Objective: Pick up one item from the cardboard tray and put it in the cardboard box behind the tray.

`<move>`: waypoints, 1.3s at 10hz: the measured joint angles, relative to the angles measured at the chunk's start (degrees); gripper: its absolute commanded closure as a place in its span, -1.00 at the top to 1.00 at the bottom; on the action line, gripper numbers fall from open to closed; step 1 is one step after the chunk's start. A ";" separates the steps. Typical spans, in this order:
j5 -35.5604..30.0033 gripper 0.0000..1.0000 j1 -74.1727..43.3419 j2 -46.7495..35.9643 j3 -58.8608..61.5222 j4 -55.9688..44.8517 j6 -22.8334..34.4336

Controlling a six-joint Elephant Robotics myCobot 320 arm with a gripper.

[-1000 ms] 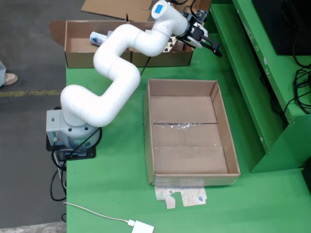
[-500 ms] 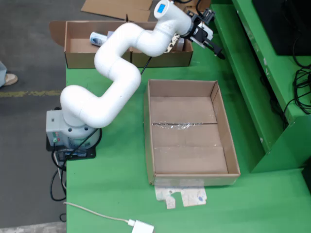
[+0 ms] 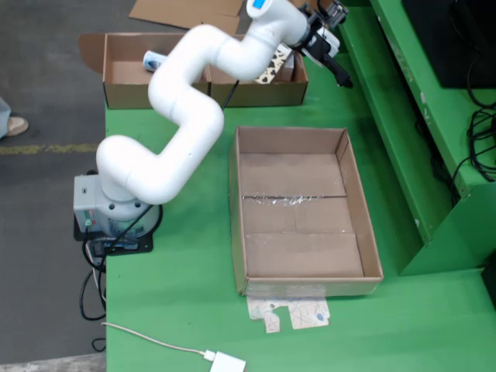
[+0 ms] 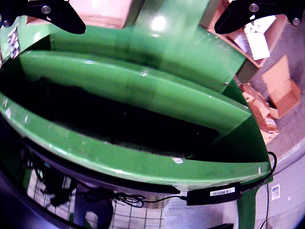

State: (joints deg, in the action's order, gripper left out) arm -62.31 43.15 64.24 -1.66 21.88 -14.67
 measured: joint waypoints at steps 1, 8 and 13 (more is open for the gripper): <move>-2.28 1.00 -0.26 -2.02 0.00 -2.46 -2.38; -14.15 1.00 -5.36 -21.44 -11.87 -23.02 -15.12; -14.50 1.00 -6.07 -27.59 -24.44 -26.09 -15.12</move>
State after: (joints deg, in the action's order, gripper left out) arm -76.81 37.08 36.65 -26.10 -4.21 -29.79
